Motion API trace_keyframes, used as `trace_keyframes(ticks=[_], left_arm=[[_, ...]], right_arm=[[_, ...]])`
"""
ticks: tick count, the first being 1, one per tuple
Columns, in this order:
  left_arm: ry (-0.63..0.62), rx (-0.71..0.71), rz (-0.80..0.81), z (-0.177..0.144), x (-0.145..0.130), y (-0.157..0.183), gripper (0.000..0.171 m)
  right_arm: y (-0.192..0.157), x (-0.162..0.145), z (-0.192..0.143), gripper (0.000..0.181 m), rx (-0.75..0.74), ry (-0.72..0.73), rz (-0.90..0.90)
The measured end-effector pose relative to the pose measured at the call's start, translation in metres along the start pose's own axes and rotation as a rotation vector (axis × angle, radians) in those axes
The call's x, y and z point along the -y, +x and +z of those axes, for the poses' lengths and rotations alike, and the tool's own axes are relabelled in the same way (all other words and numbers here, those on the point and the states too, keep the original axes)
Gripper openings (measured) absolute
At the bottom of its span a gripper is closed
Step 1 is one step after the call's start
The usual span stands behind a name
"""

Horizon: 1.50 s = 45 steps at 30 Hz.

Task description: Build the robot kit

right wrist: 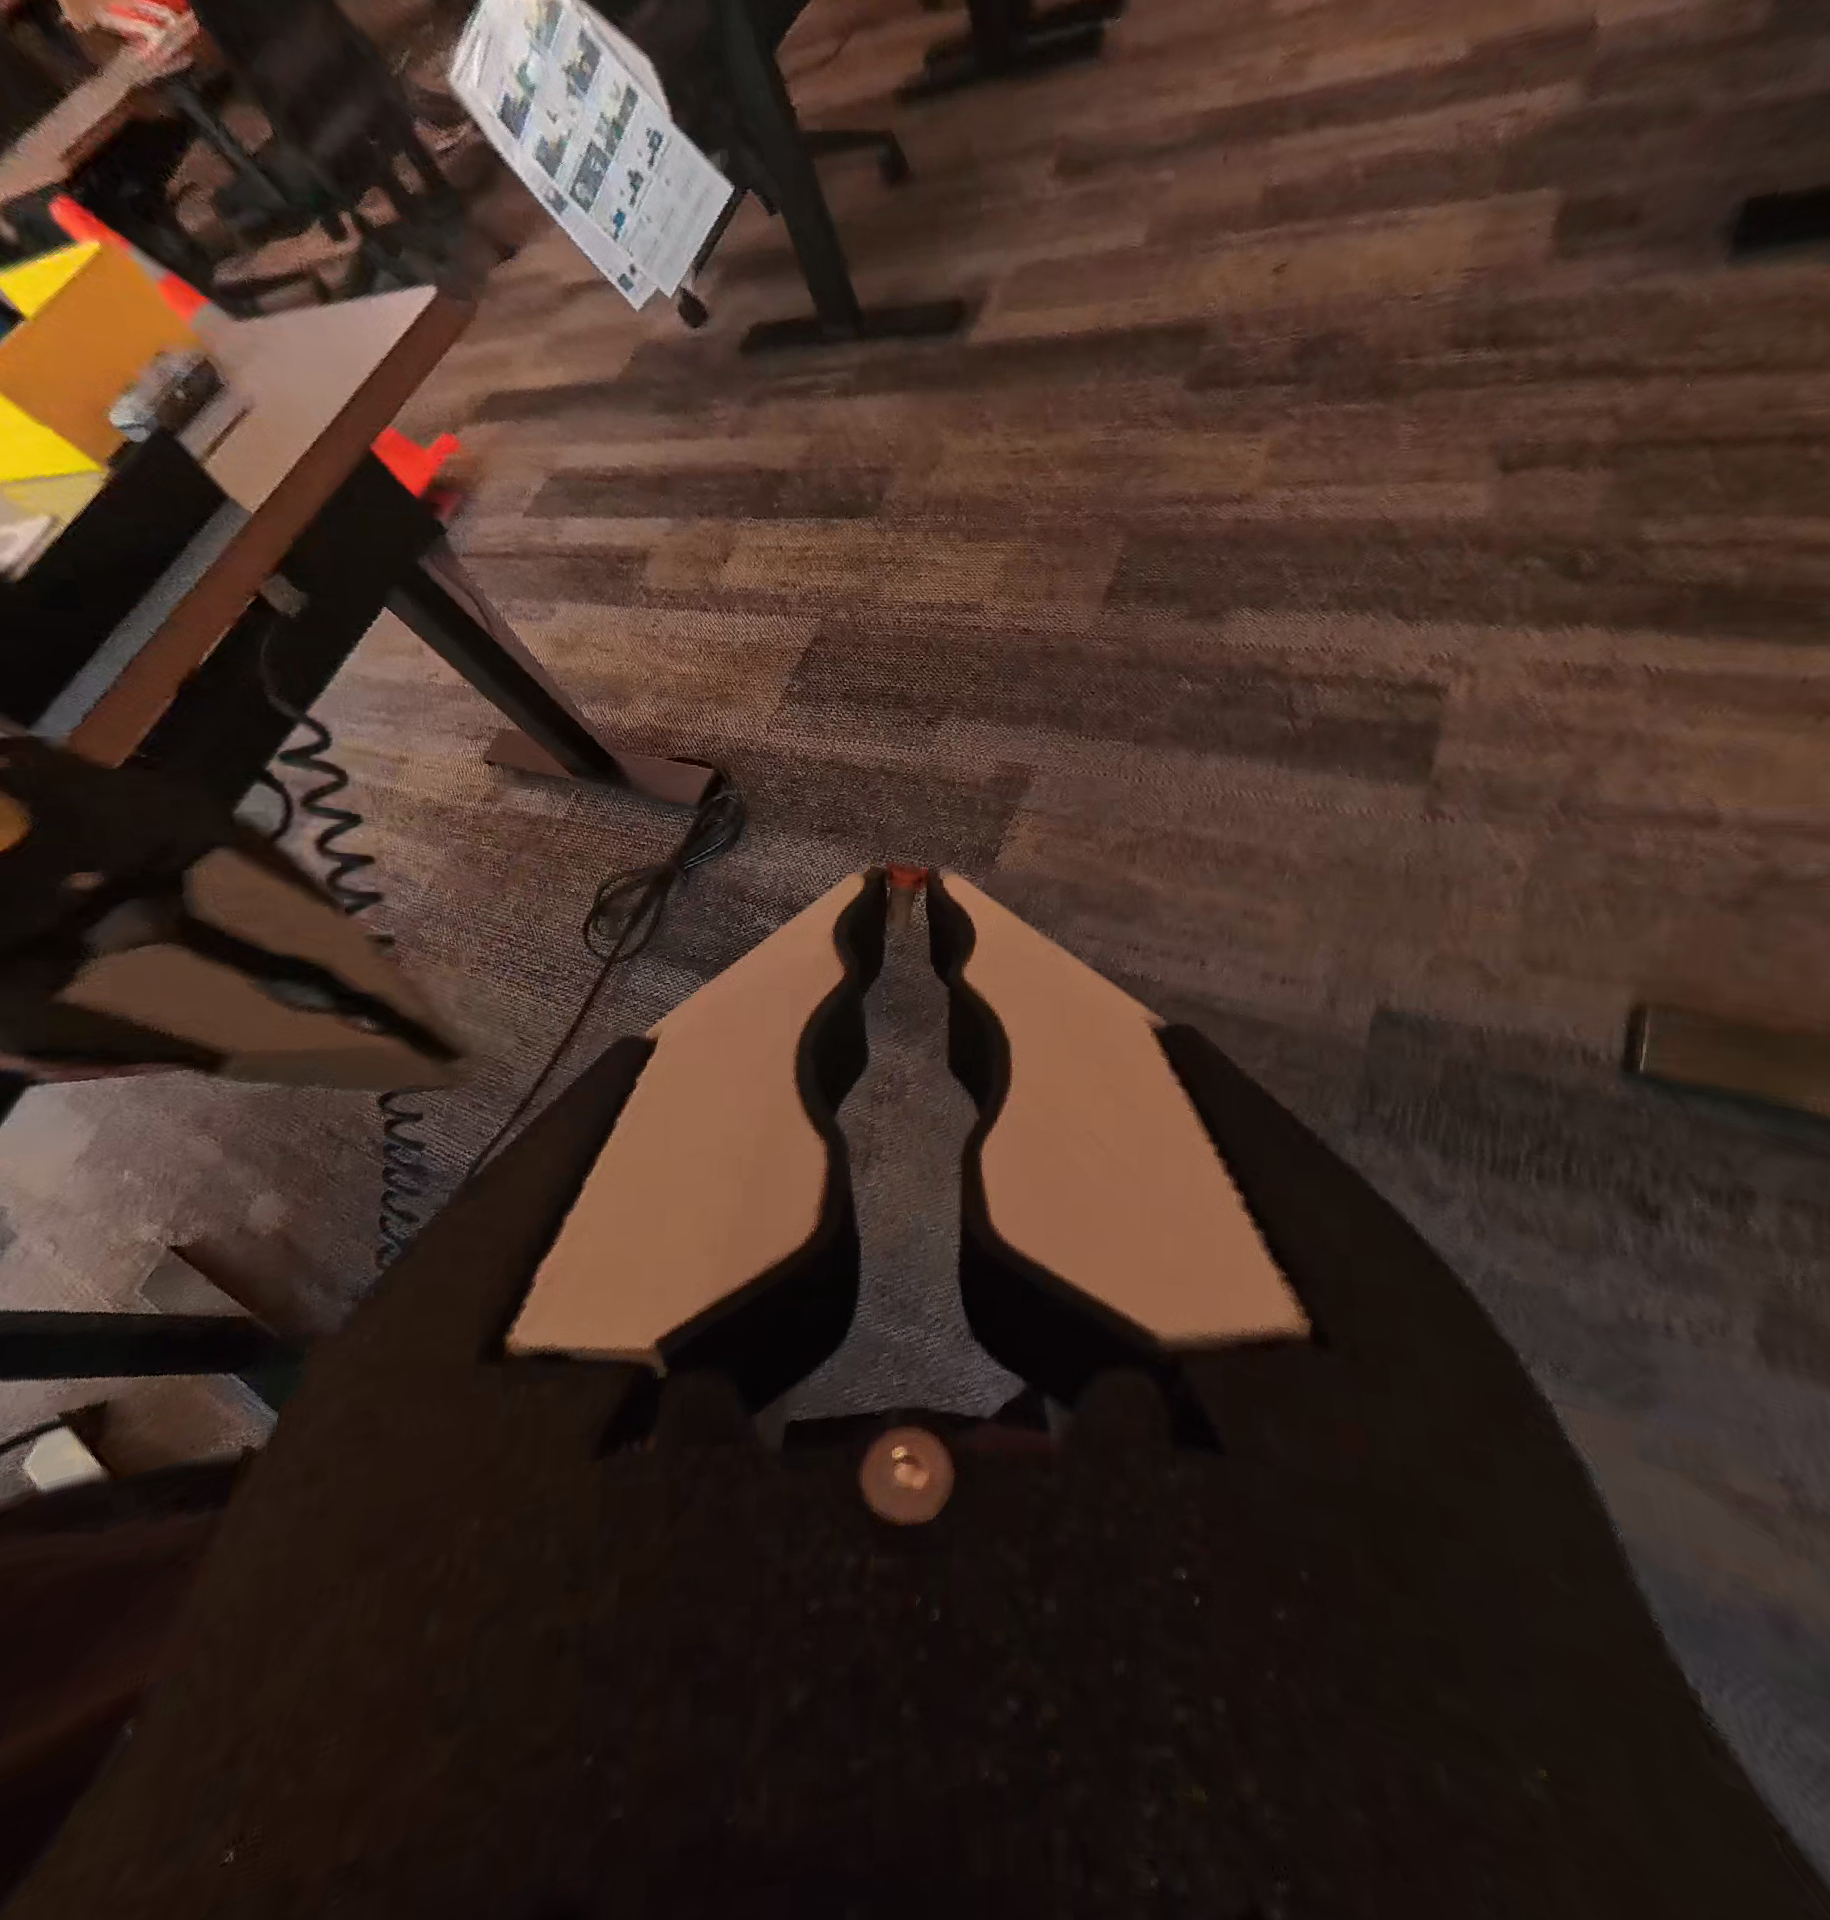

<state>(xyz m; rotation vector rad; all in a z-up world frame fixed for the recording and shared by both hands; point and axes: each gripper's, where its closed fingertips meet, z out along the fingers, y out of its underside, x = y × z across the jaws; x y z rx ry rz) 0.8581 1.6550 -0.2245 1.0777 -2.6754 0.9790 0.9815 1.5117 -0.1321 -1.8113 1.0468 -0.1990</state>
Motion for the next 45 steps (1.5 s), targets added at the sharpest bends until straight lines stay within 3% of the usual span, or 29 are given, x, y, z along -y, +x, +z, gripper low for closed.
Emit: trace_keyframes(ticks=[5, 9, 12, 15, 20, 22, 27, 30, 35, 39, 42, 45], left_arm=[[-0.019, 0.127, -0.162, -0.047, 0.034, -0.090, 0.002], [0.052, 0.170, -0.271, -0.054, 0.078, -0.159, 0.001], [0.071, 0.155, -0.277, -0.037, 0.115, -0.218, 0.001], [0.101, 0.102, -0.254, -0.015, 0.165, -0.282, 0.002], [0.080, -0.059, -0.060, 0.026, 0.271, -0.391, 0.002], [0.053, -0.123, 0.044, 0.032, 0.326, -0.430, 0.001], [-0.006, -0.203, 0.335, 0.048, 0.465, -0.517, 0.001], [0.014, -0.211, 0.388, 0.067, 0.541, -0.557, 0.001], [0.039, -0.182, 0.287, 0.116, 0.632, -0.610, 0.001], [-0.072, -0.137, 0.218, 0.138, 0.689, -0.650, 0.001], [-0.146, -0.143, 0.260, 0.152, 0.748, -0.669, 0.001], [-0.160, -0.144, 0.330, 0.188, 0.821, -0.685, 0.001]], right_arm=[[0.081, 0.120, 0.084, 0.007, 0.079, -0.090, -0.117], [0.137, 0.206, 0.136, 0.006, 0.109, -0.088, -0.174], [0.175, 0.246, 0.174, 0.006, 0.106, -0.077, -0.154], [0.212, 0.264, 0.212, 0.006, 0.064, -0.089, -0.124], [0.286, 0.283, 0.257, 0.006, -0.128, -0.114, 0.006], [0.308, 0.306, 0.267, 0.006, -0.174, -0.089, 0.096], [0.371, 0.357, 0.299, 0.006, -0.256, -0.042, 0.125], [0.418, 0.381, 0.327, 0.006, -0.267, 0.022, 0.183], [0.537, 0.420, 0.387, 0.006, -0.245, 0.130, 0.262], [0.650, 0.455, 0.427, 0.006, -0.225, 0.125, 0.340], [0.725, 0.516, 0.415, 0.006, -0.226, 0.193, 0.356], [0.797, 0.561, 0.389, 0.006, -0.260, 0.197, 0.269]])
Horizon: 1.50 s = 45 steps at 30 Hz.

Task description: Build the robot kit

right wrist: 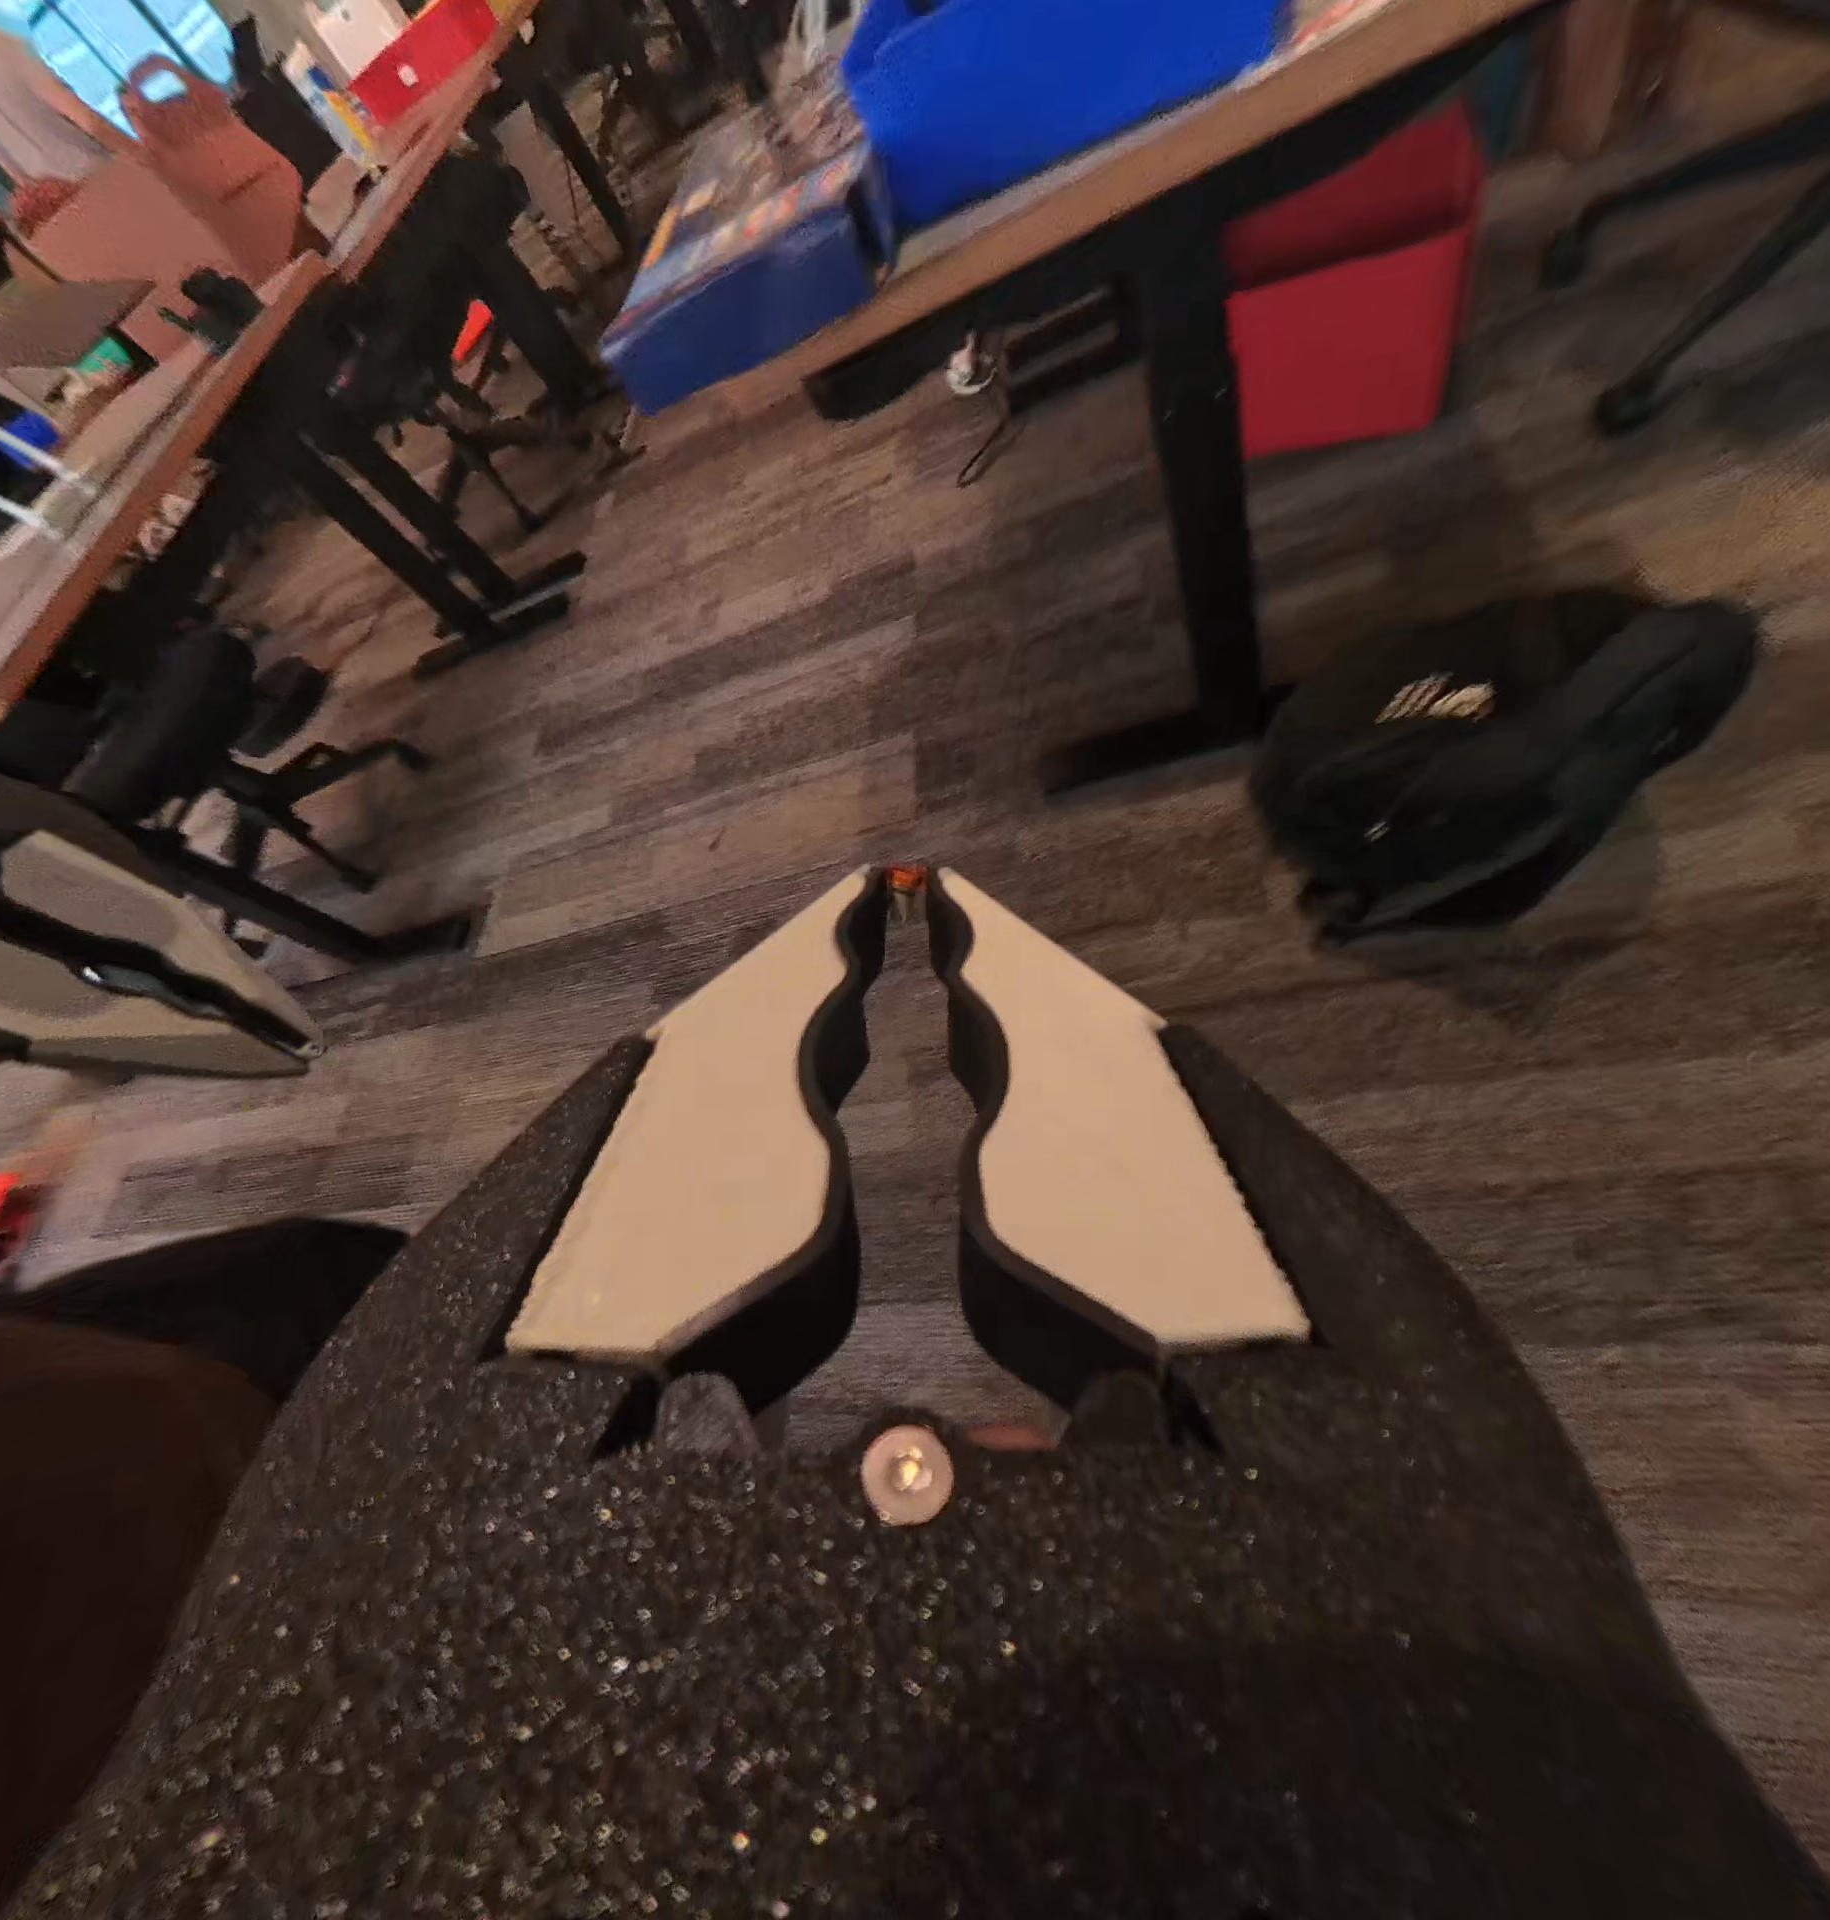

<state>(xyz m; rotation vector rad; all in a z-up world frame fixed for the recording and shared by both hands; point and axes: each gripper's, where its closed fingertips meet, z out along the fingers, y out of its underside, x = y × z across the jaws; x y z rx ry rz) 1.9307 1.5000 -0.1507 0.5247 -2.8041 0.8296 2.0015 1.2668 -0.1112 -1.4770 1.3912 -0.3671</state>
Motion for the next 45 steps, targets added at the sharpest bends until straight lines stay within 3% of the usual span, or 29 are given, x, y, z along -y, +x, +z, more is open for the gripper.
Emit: trace_keyframes(ticks=[3, 7, 12, 15, 17, 24, 28, 31, 35, 37, 40, 43, 45], left_arm=[[0.063, -0.040, 0.014, 0.036, 0.083, -0.031, 0.001], [0.068, -0.197, 0.101, 0.110, 0.186, -0.045, 0.002], [0.045, -0.424, 0.349, 0.212, 0.323, -0.046, 0.002], [0.044, -0.564, 0.483, 0.267, 0.417, -0.038, 0.002], [0.039, -0.635, 0.582, 0.292, 0.485, -0.029, 0.001], [-0.002, -0.749, 0.900, 0.391, 0.693, 0.005, 0.001], [-0.023, -0.755, 0.878, 0.478, 0.774, 0.026, 0.001], [-0.100, -0.731, 0.812, 0.530, 0.820, 0.046, 0.001], [-0.201, -0.719, 0.813, 0.563, 0.884, 0.081, 0.001], [-0.195, -0.714, 0.870, 0.582, 0.925, 0.102, 0.002], [-0.169, -0.733, 0.842, 0.621, 0.991, 0.139, 0.002], [-0.174, -0.823, 0.801, 0.668, 1.043, 0.187, 0.002], [-0.198, -0.870, 0.853, 0.704, 1.071, 0.218, 0.002]], right_arm=[[0.071, 0.061, -0.014, 0.006, -0.058, 0.042, -0.029], [0.167, 0.120, -0.051, 0.006, -0.175, 0.126, -0.021], [0.278, 0.128, -0.103, 0.006, -0.388, 0.148, 0.091], [0.338, 0.121, -0.141, 0.006, -0.566, 0.124, 0.192], [0.368, 0.135, -0.168, 0.006, -0.644, 0.193, 0.277], [0.490, 0.154, -0.246, 0.006, -0.864, 0.342, 0.407], [0.599, 0.154, -0.292, 0.006, -0.932, 0.393, 0.435], [0.692, 0.178, -0.347, 0.006, -0.982, 0.373, 0.363], [0.797, 0.257, -0.445, 0.006, -0.971, 0.429, 0.297], [0.841, 0.293, -0.492, 0.006, -0.976, 0.439, 0.238], [0.902, 0.324, -0.553, 0.006, -0.989, 0.448, 0.201], [0.955, 0.327, -0.605, 0.006, -1.044, 0.459, 0.201], [0.986, 0.311, -0.632, 0.006, -1.090, 0.481, 0.260]])
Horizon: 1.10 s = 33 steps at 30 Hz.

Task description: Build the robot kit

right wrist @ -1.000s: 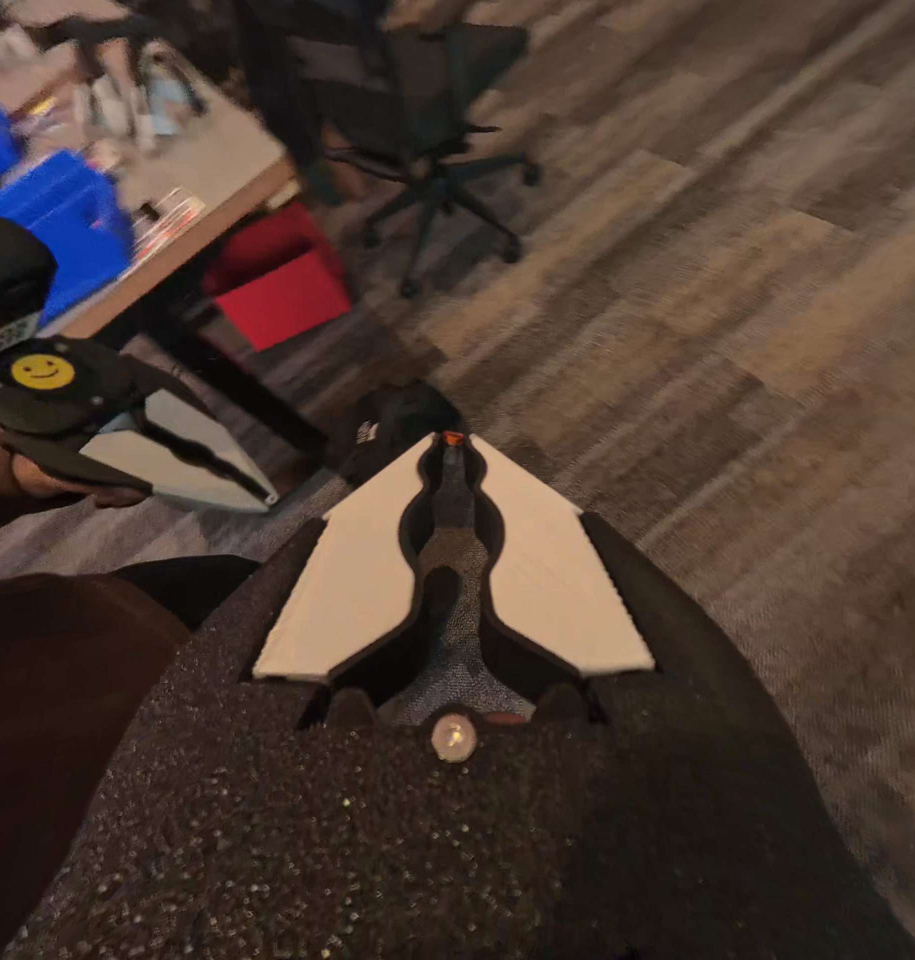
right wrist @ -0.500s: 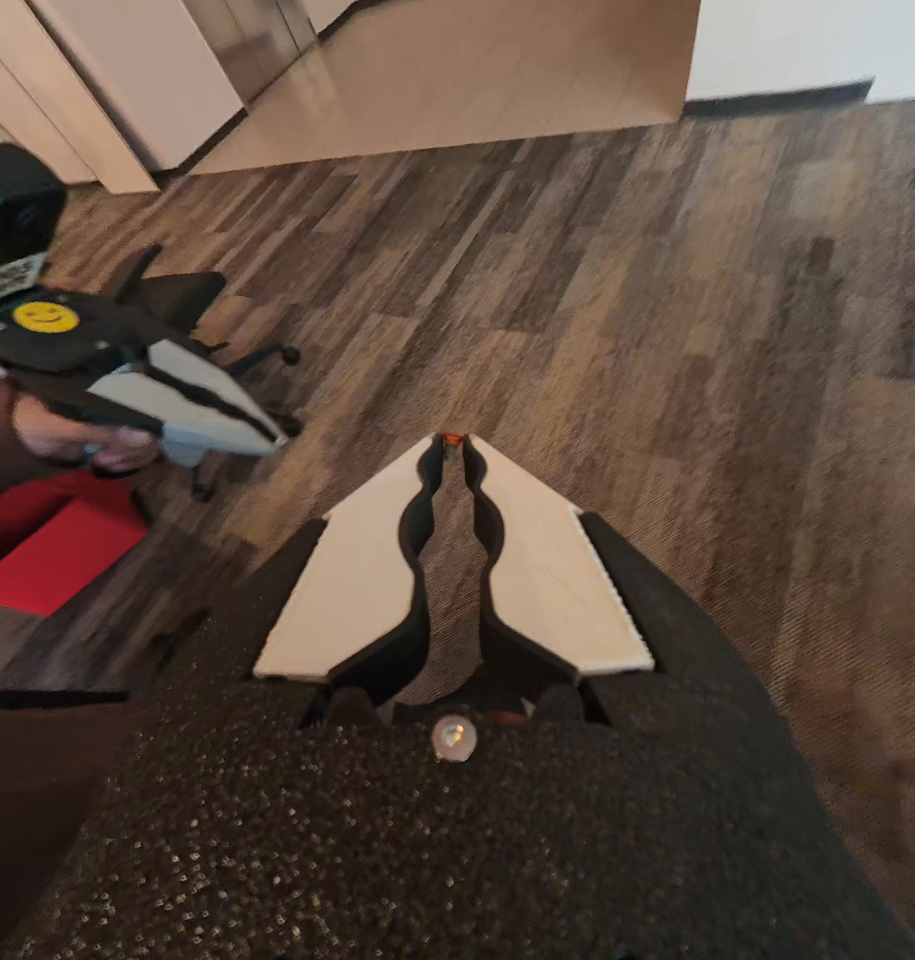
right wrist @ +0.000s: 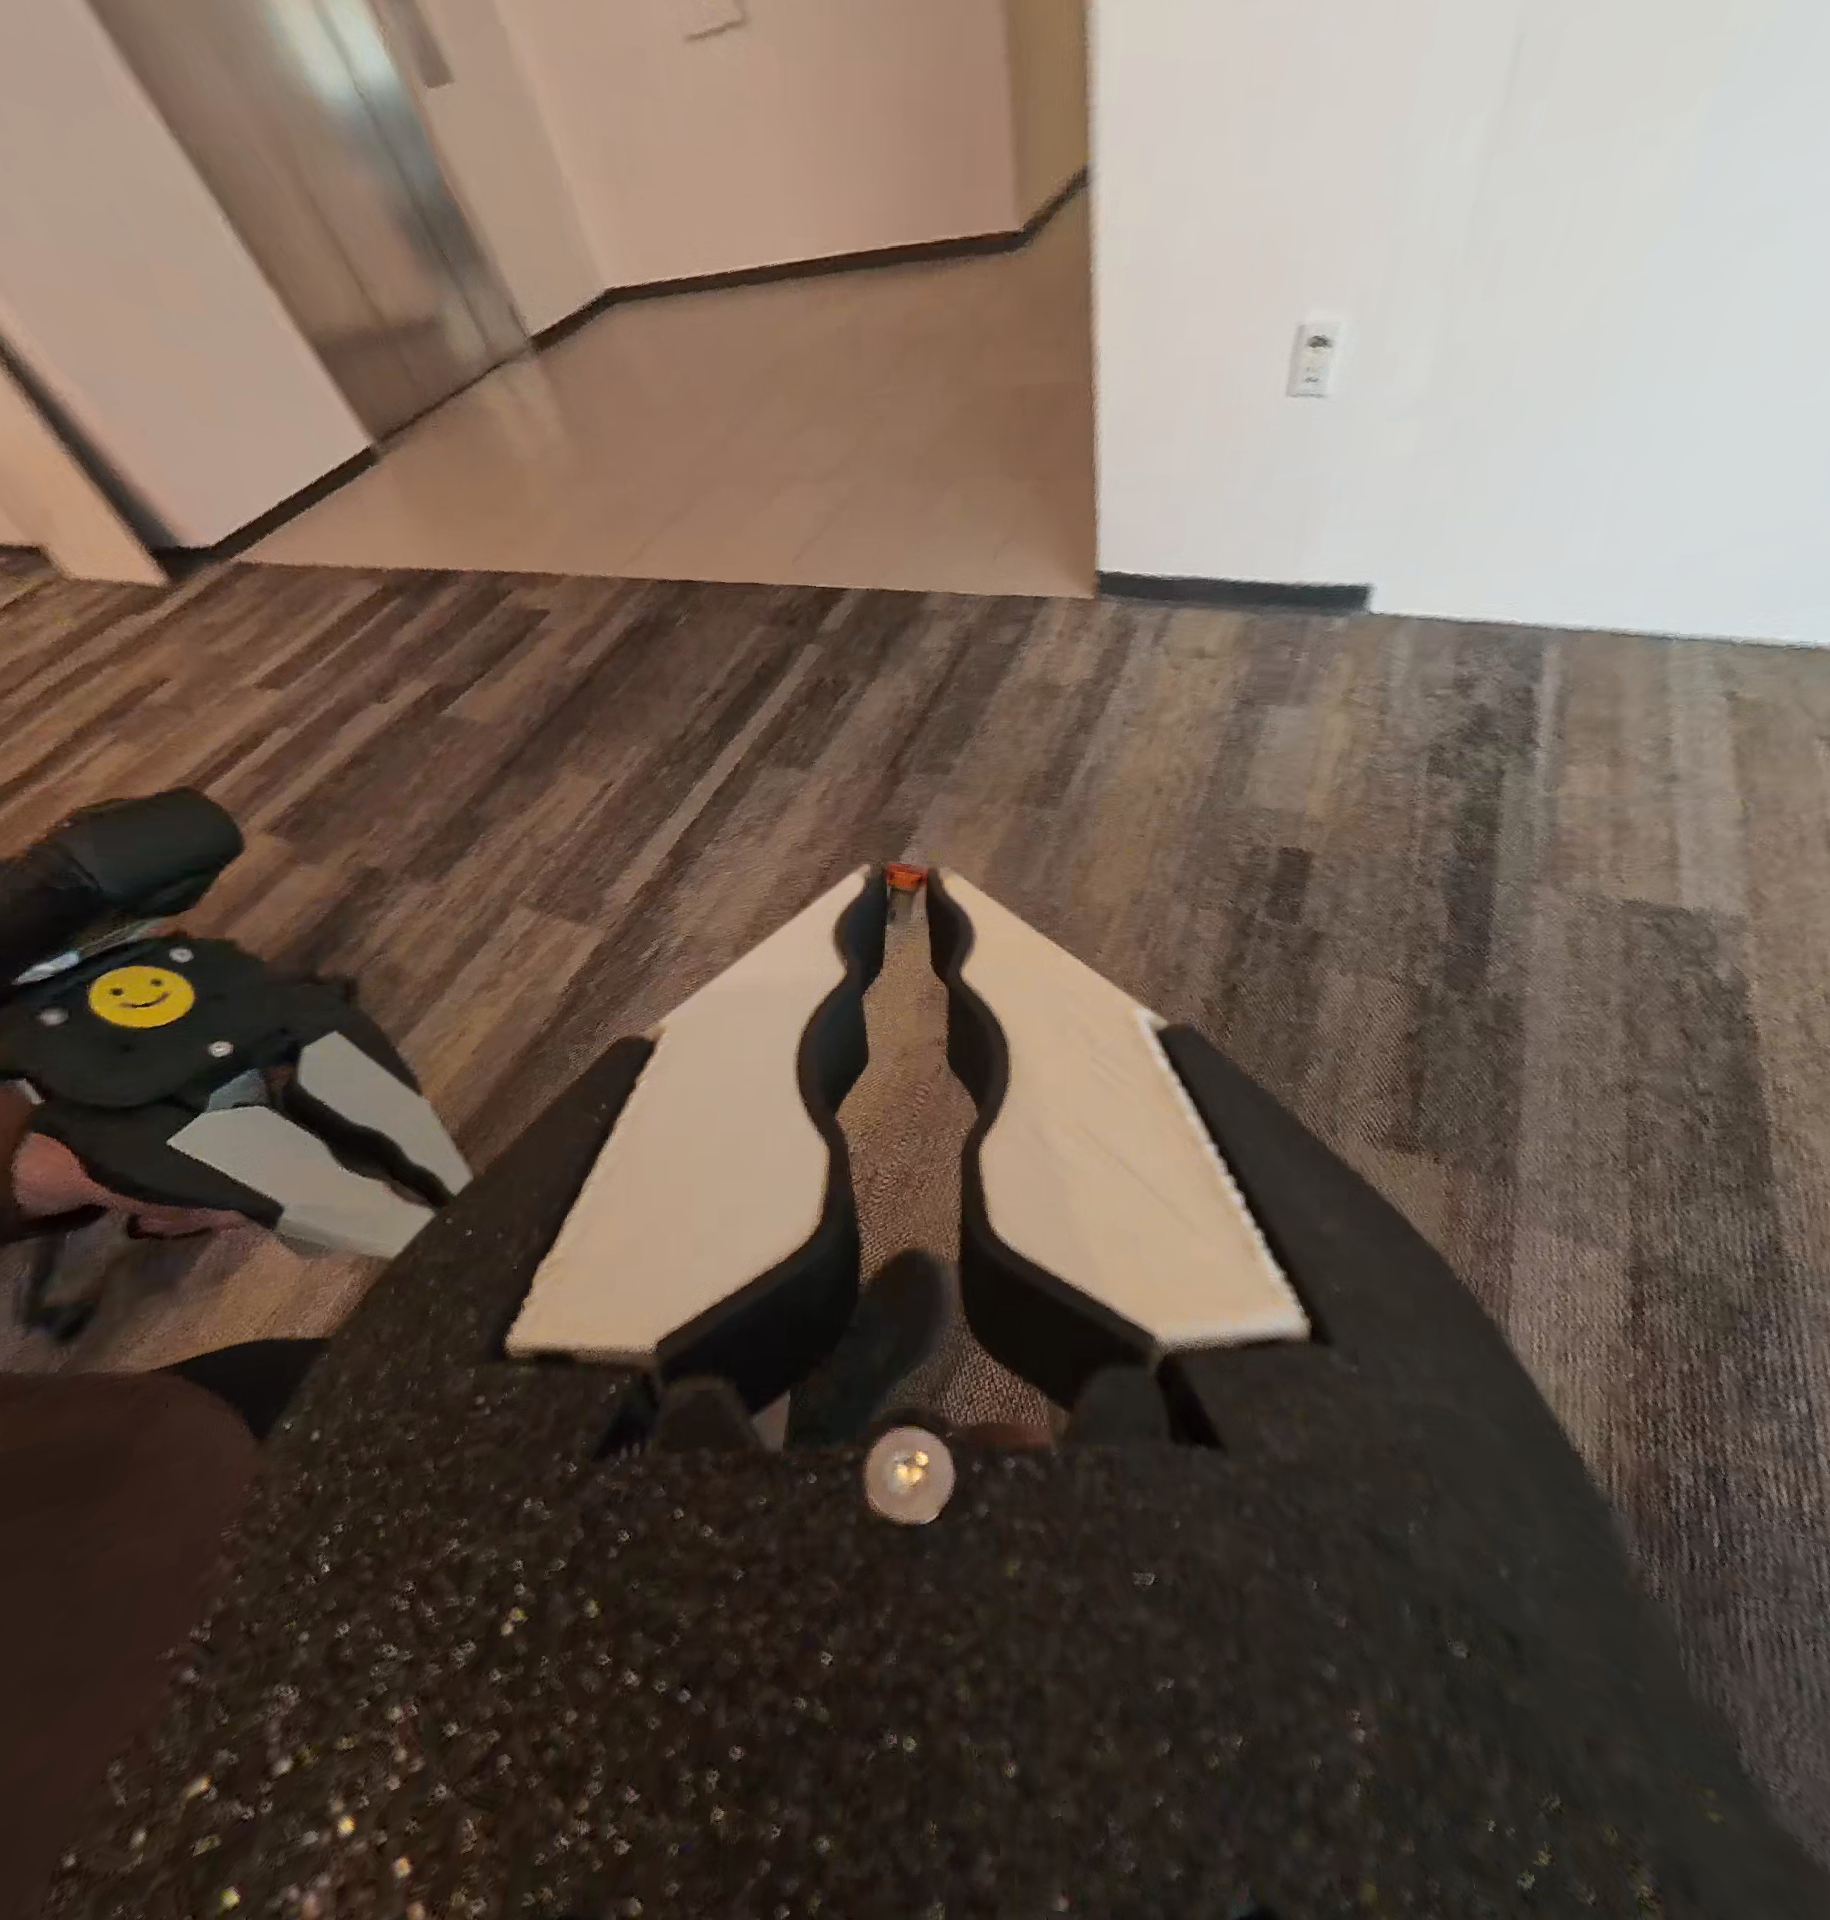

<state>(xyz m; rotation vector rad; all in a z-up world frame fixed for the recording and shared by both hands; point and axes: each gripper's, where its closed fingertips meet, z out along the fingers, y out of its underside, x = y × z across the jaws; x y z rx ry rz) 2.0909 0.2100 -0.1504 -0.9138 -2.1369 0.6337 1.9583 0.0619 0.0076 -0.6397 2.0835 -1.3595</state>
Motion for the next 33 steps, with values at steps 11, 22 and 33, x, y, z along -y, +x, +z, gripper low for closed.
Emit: trace_keyframes(ticks=[11, 22, 33], left_arm=[[-0.159, -0.359, 0.446, 0.148, 0.246, -0.152, 0.002], [-0.196, -0.381, 0.502, 0.319, 0.455, -0.245, 0.001], [-0.387, -0.356, 0.666, 0.509, 0.672, -0.239, 0.002]], right_arm=[[0.216, -0.036, 0.007, 0.006, -0.447, -0.095, 0.360], [0.481, 0.020, 0.058, 0.006, -0.510, 0.069, 0.366], [0.786, 0.081, -0.051, 0.006, -0.594, 0.132, 0.402]])
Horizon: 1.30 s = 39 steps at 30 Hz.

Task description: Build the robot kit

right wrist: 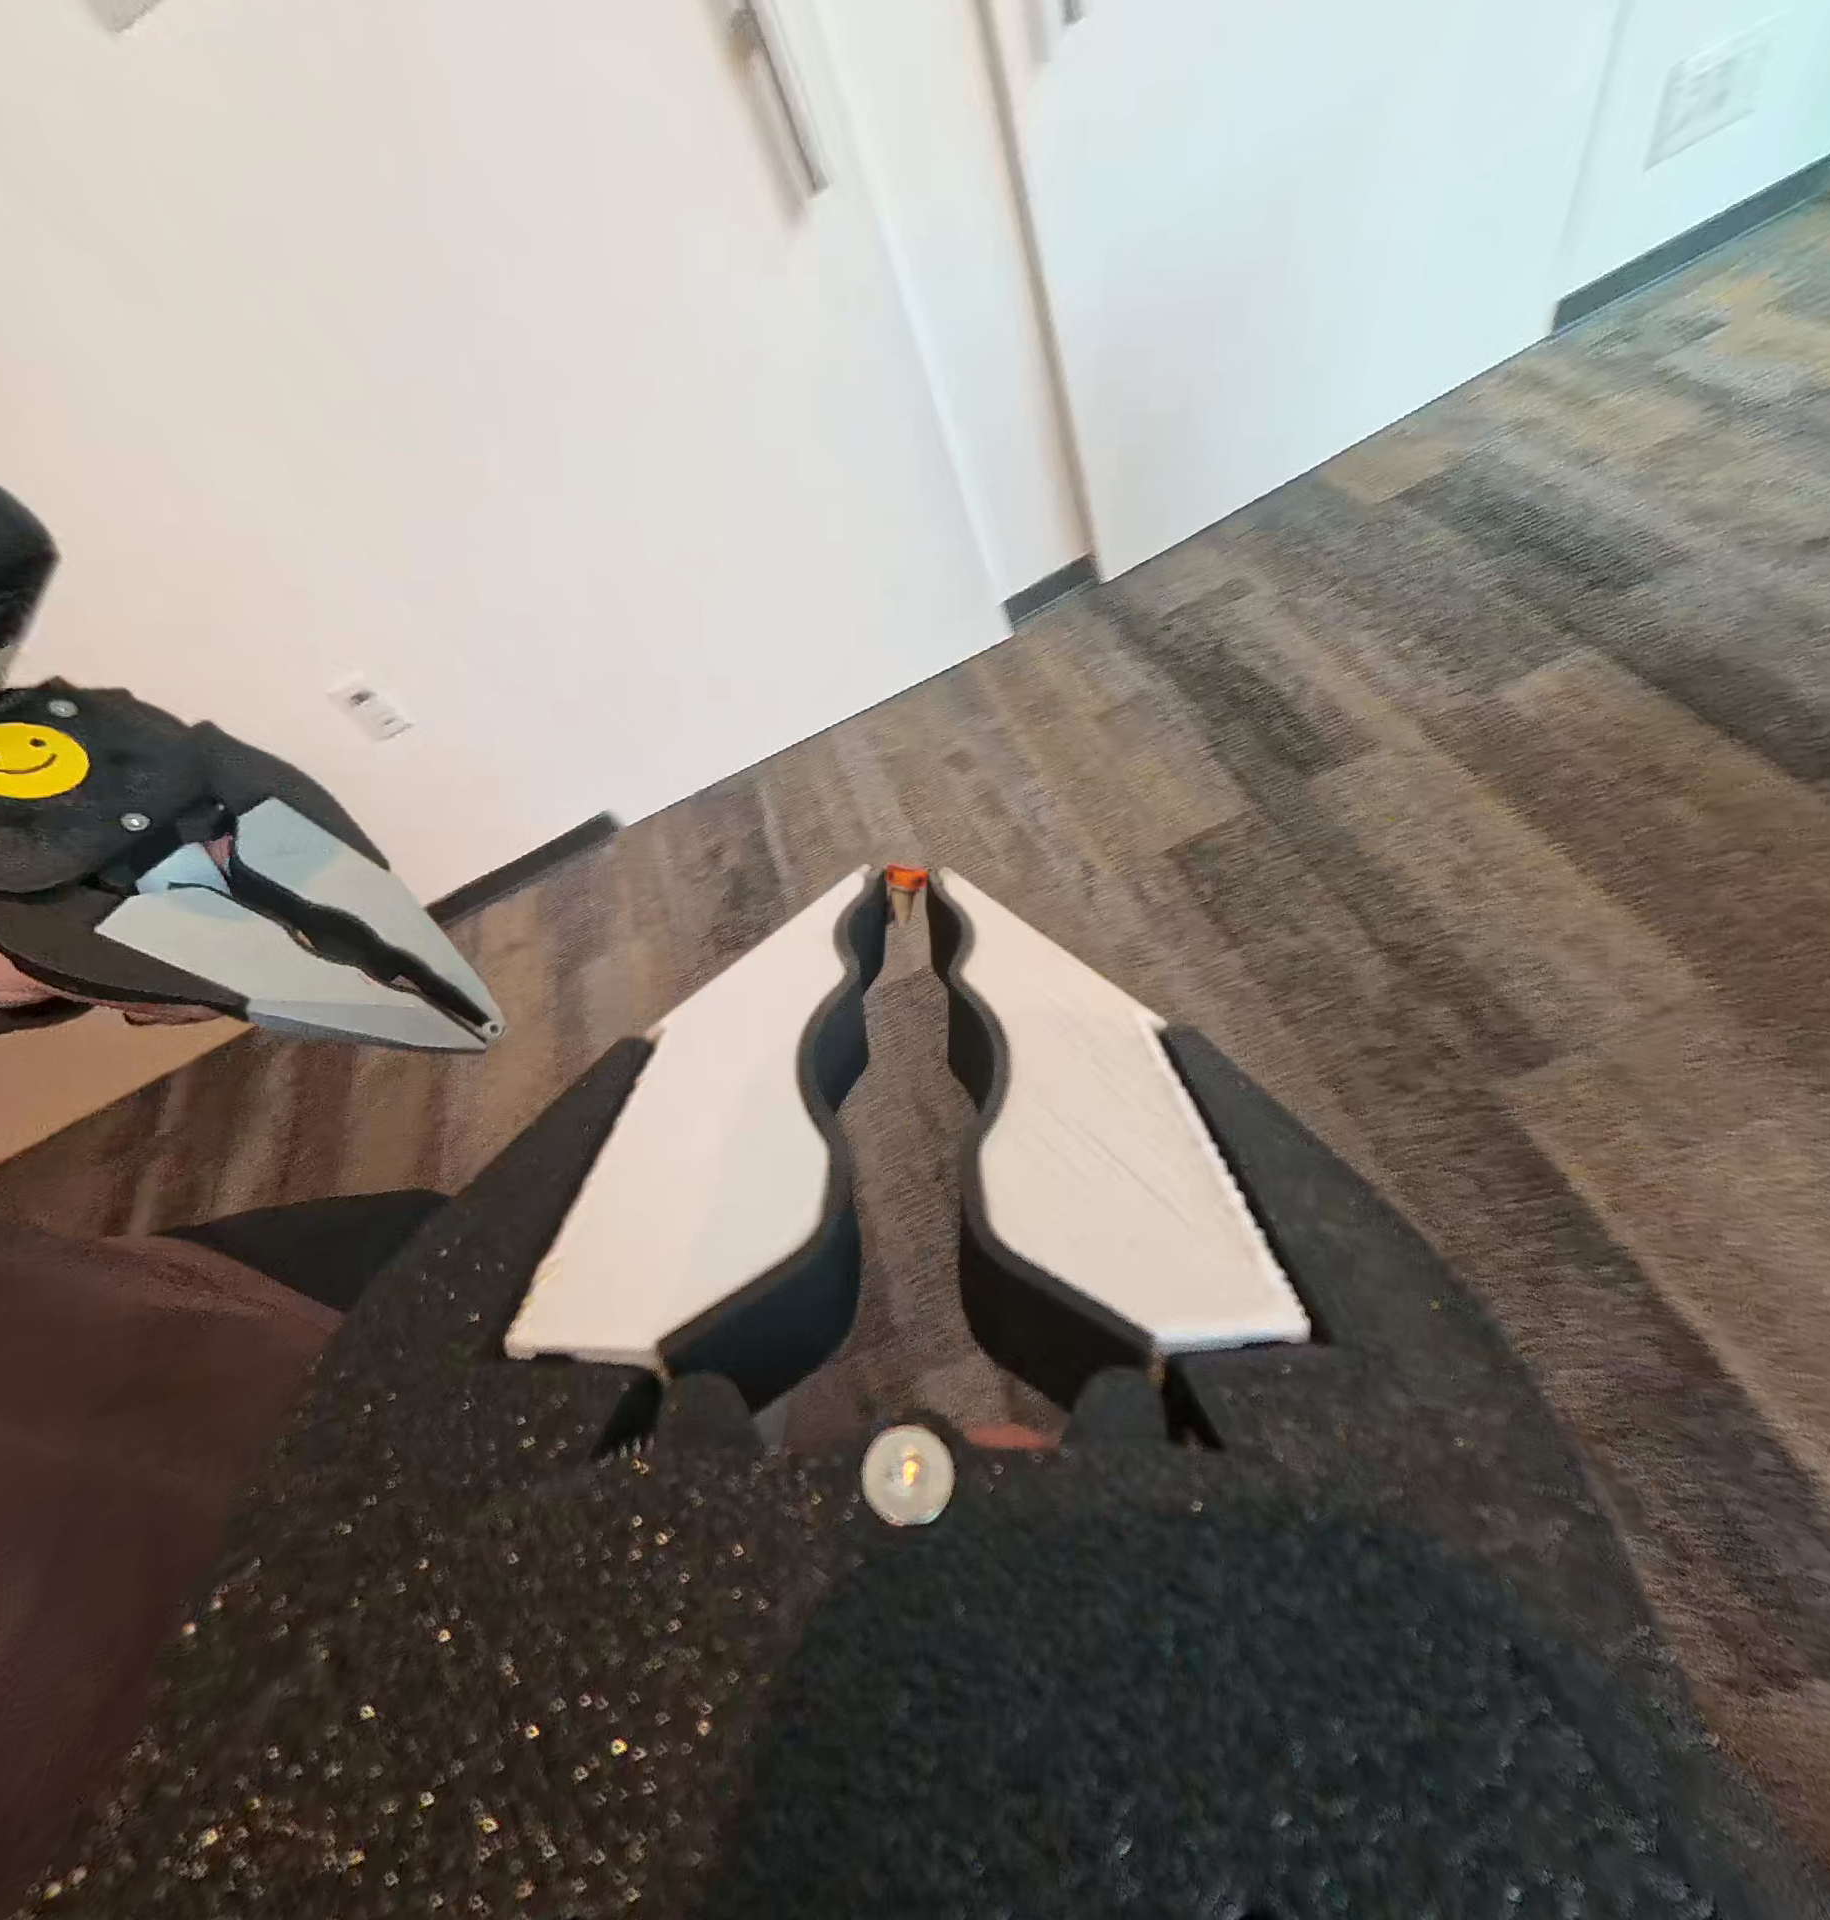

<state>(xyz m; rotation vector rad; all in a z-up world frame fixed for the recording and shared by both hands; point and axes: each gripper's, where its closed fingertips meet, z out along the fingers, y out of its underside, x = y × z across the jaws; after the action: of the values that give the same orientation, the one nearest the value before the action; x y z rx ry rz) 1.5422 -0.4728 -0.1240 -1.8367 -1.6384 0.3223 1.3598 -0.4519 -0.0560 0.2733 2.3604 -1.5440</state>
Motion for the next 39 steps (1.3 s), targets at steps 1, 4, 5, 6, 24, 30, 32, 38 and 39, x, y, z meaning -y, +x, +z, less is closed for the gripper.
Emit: trace_keyframes(ticks=[1, 4, 5, 6, 24, 30, 32, 38, 39], left_arm=[[0.007, -0.017, 0.001, 0.011, 0.021, -0.015, 0.002], [0.008, -0.095, 0.005, 0.055, 0.074, -0.051, 0.002], [0.001, -0.122, 0.020, 0.070, 0.090, -0.060, 0.002], [-0.003, -0.154, 0.038, 0.084, 0.107, -0.069, 0.002], [-0.135, -0.773, 0.774, 0.303, 0.422, -0.190, 0.001], [-0.114, -0.855, 0.837, 0.367, 0.514, -0.163, 0.002], [-0.111, -0.859, 0.795, 0.386, 0.539, -0.147, 0.002], [-0.179, -0.811, 0.790, 0.433, 0.595, -0.118, 0.002], [-0.217, -0.792, 0.789, 0.443, 0.604, -0.117, 0.002]], right_arm=[[0.026, 0.017, -0.003, 0.007, -0.030, 0.015, -0.001], [0.100, 0.060, -0.019, 0.006, -0.149, 0.077, 0.005], [0.122, 0.069, -0.026, 0.006, -0.194, 0.092, 0.015], [0.143, 0.074, -0.032, 0.006, -0.235, 0.104, 0.032], [0.384, 0.136, -0.074, 0.006, -0.877, 0.217, 0.451], [0.452, 0.130, -0.111, 0.007, -0.976, 0.314, 0.526], [0.484, 0.122, -0.126, 0.007, -0.978, 0.372, 0.575], [0.596, 0.110, -0.189, 0.006, -0.934, 0.439, 0.648], [0.612, 0.113, -0.204, 0.006, -0.928, 0.438, 0.648]])
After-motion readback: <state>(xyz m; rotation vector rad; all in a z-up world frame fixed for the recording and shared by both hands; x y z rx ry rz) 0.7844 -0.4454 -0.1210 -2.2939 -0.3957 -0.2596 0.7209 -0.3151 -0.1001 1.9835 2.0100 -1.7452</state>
